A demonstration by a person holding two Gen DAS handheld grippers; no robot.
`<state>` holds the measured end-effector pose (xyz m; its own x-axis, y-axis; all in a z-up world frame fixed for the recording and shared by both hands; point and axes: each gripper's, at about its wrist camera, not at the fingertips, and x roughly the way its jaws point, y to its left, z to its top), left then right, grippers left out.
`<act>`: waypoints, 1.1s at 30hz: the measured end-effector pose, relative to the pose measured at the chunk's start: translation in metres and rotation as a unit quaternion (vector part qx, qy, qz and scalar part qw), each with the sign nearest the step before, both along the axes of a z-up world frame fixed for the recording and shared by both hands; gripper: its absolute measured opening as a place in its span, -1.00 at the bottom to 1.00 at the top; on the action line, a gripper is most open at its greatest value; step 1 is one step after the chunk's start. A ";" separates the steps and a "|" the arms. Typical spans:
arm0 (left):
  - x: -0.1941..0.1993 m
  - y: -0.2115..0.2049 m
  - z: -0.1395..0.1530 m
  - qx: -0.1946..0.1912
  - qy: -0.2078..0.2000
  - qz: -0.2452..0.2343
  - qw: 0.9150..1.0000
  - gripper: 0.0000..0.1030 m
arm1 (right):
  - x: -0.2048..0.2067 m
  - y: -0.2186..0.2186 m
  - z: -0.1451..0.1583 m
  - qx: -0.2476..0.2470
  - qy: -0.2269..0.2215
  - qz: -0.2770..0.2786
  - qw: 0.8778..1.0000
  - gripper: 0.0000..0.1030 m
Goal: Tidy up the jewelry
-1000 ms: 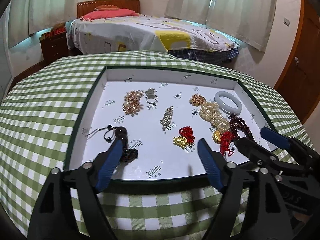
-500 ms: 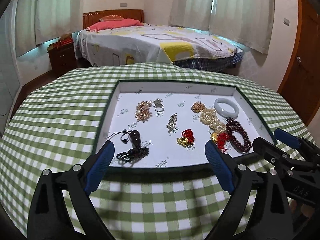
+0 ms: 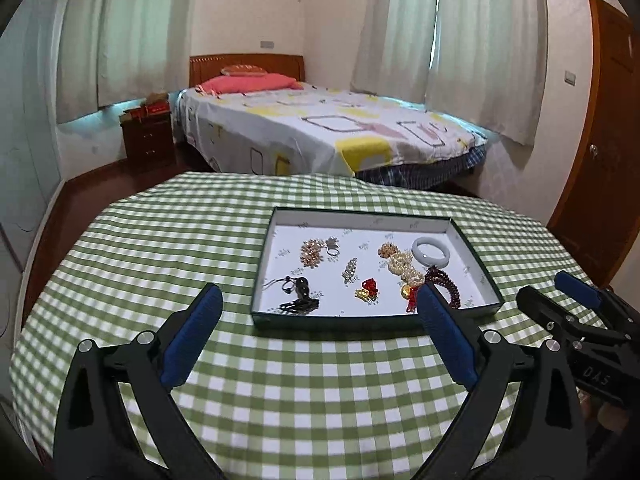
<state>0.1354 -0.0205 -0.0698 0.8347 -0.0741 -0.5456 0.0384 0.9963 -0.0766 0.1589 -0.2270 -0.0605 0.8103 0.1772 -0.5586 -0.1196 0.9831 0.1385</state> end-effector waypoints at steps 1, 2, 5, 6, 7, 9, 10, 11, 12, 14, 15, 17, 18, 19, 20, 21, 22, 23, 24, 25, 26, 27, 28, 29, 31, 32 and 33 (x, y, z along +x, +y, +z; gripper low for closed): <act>-0.005 0.001 0.003 0.000 -0.003 0.002 1.000 0.87 | -0.005 0.000 0.005 -0.001 -0.006 -0.001 1.000 0.61; -0.011 0.002 0.007 0.000 -0.007 0.003 1.000 0.88 | -0.010 -0.001 0.010 -0.002 -0.010 0.000 1.000 0.61; -0.027 0.005 0.017 0.003 -0.016 0.008 1.000 0.88 | -0.022 -0.001 0.022 -0.003 -0.021 0.001 1.000 0.61; -0.034 0.007 0.022 0.005 -0.021 0.013 1.000 0.88 | -0.025 -0.001 0.026 -0.004 -0.025 0.002 1.000 0.62; -0.038 0.008 0.024 0.006 -0.023 0.015 1.000 0.88 | -0.030 0.000 0.030 -0.004 -0.030 0.004 1.000 0.62; -0.047 0.011 0.031 0.006 -0.029 0.020 0.999 0.88 | -0.037 0.001 0.038 -0.004 -0.040 0.007 0.999 0.62; -0.051 0.012 0.034 0.007 -0.032 0.022 0.999 0.89 | -0.041 0.002 0.041 -0.005 -0.043 0.008 0.999 0.62; -0.054 0.012 0.037 0.007 -0.034 0.023 0.999 0.89 | -0.044 0.003 0.044 -0.006 -0.047 0.009 0.999 0.63; -0.060 0.013 0.041 0.007 -0.039 0.025 0.999 0.89 | -0.048 0.004 0.048 -0.007 -0.052 0.011 0.999 0.63; -0.067 0.016 0.046 0.006 -0.044 0.028 0.999 0.89 | -0.052 0.004 0.052 -0.007 -0.058 0.013 0.998 0.63; -0.070 0.017 0.048 0.005 -0.046 0.028 0.999 0.89 | -0.055 0.005 0.054 -0.007 -0.061 0.015 0.998 0.63; -0.075 0.019 0.053 0.003 -0.050 0.030 0.998 0.89 | -0.060 0.005 0.058 -0.007 -0.067 0.016 0.998 0.63; -0.079 0.021 0.055 0.002 -0.053 0.032 0.998 0.89 | -0.062 0.006 0.060 -0.008 -0.070 0.016 0.997 0.64; -0.081 0.021 0.057 0.001 -0.055 0.033 0.998 0.89 | -0.065 0.006 0.061 -0.009 -0.072 0.016 0.997 0.63; -0.083 0.022 0.059 0.000 -0.056 0.033 0.998 0.89 | -0.067 0.005 0.063 -0.009 -0.074 0.017 0.997 0.63; -0.085 0.022 0.061 -0.002 -0.059 0.033 0.998 0.89 | -0.068 0.005 0.064 -0.009 -0.076 0.016 0.997 0.64; -0.087 0.022 0.062 -0.002 -0.061 0.033 0.998 0.89 | -0.069 0.004 0.065 -0.010 -0.078 0.015 0.997 0.64; -0.089 0.023 0.063 -0.002 -0.063 0.034 0.997 0.89 | -0.070 0.004 0.066 -0.010 -0.081 0.014 0.997 0.64; -0.090 0.023 0.064 -0.001 -0.065 0.035 0.997 0.89 | -0.072 0.003 0.066 -0.010 -0.082 0.014 0.996 0.64; -0.091 0.023 0.064 -0.001 -0.066 0.035 0.997 0.89 | -0.073 0.003 0.067 -0.009 -0.084 0.013 0.996 0.64; -0.092 0.023 0.064 -0.001 -0.067 0.034 0.997 0.89 | -0.074 0.003 0.068 -0.009 -0.085 0.011 0.996 0.64; -0.092 0.022 0.065 0.000 -0.067 0.034 0.997 0.89 | -0.074 0.002 0.068 -0.009 -0.086 0.010 0.996 0.64; -0.092 0.022 0.065 -0.001 -0.067 0.034 0.997 0.89 | -0.074 0.002 0.068 -0.009 -0.087 0.010 0.996 0.64; -0.092 0.022 0.065 -0.001 -0.067 0.034 0.997 0.89 | -0.075 0.003 0.068 -0.009 -0.088 0.010 0.996 0.64; -0.093 0.022 0.065 -0.002 -0.067 0.032 0.997 0.89 | -0.076 0.003 0.069 -0.009 -0.089 0.009 0.996 0.64; -0.094 0.022 0.066 -0.002 -0.067 0.031 0.997 0.89 | -0.076 0.003 0.069 -0.010 -0.090 0.009 0.996 0.64; -0.095 0.022 0.066 -0.001 -0.068 0.031 0.997 0.89 | -0.077 0.003 0.069 -0.010 -0.090 0.008 0.996 0.64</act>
<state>0.0404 0.0012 -0.0037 0.9043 -0.0218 -0.4263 -0.0123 0.9969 -0.0771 0.0823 -0.2239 0.0086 0.8950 0.1820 -0.4072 -0.1571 0.9831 0.0939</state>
